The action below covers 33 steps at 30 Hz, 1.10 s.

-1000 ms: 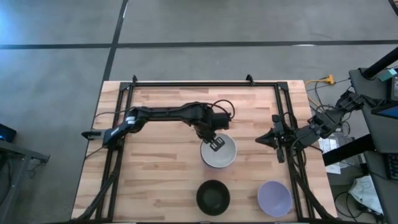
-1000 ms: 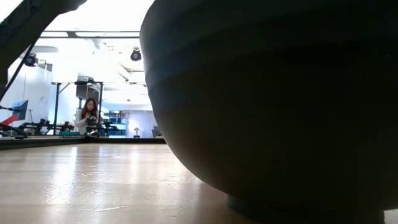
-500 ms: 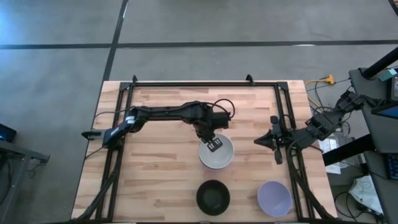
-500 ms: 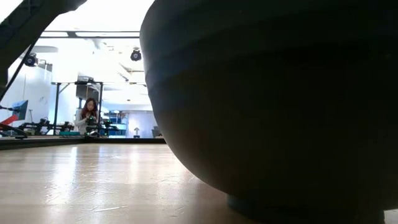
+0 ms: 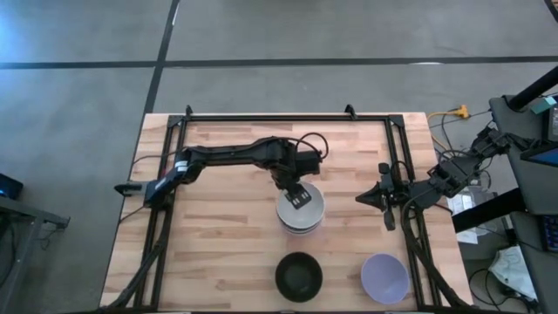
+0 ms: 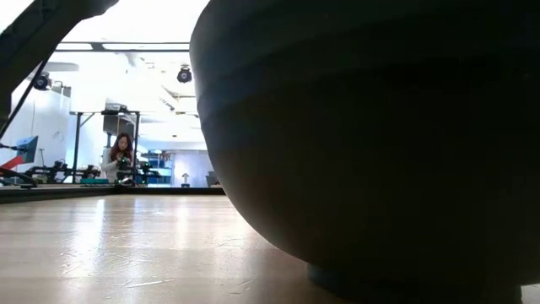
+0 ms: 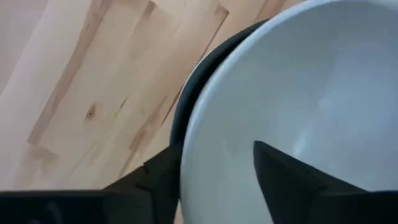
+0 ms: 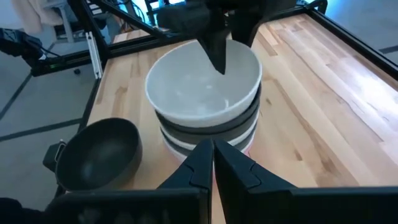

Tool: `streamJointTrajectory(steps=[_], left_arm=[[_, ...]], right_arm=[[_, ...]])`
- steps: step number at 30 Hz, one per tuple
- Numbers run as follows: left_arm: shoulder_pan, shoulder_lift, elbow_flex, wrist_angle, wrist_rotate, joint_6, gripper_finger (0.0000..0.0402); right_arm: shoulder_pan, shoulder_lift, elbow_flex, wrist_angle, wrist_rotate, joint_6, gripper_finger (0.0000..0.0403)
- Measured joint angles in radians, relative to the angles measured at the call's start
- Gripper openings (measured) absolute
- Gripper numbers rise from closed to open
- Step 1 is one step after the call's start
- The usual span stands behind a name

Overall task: Nest bowls inside each other
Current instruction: Stack the white bowl on top of the black bowl

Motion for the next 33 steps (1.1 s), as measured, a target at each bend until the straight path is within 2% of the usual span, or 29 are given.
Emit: streamJointTrajectory(steps=[5, 13, 16, 19, 24, 30, 33], left_arm=[[0.000, -0.029, 0.002, 0.001, -0.005, -0.012, 0.0195], [0.000, -0.031, 0.002, 0.036, -0.008, -0.034, 0.0176], [0.000, -0.031, 0.002, 0.043, -0.020, -0.053, 0.0153], [0.000, -0.031, 0.002, 0.042, -0.013, -0.051, 0.0112], [-0.017, -0.031, 0.000, 0.042, 0.097, -0.026, 0.0017], [-0.099, -0.032, -0.001, 0.042, 0.249, 0.006, 0.0005], [-0.141, -0.028, -0.002, 0.042, 0.269, 0.025, 0.0001]], right_arm=[[0.000, 0.000, 0.000, 0.001, 0.000, 0.002, 0.0009], [0.000, 0.000, 0.000, 0.002, 0.000, 0.006, 0.0009], [0.000, 0.000, 0.000, 0.003, 0.000, 0.017, 0.0009], [0.000, 0.000, 0.000, 0.004, -0.004, 0.019, 0.0009], [0.000, 0.000, 0.000, 0.005, -0.019, 0.039, 0.0009], [0.000, 0.000, 0.000, 0.005, -0.025, 0.069, 0.0009], [0.000, 0.000, 0.000, 0.005, -0.025, 0.069, 0.0009]])
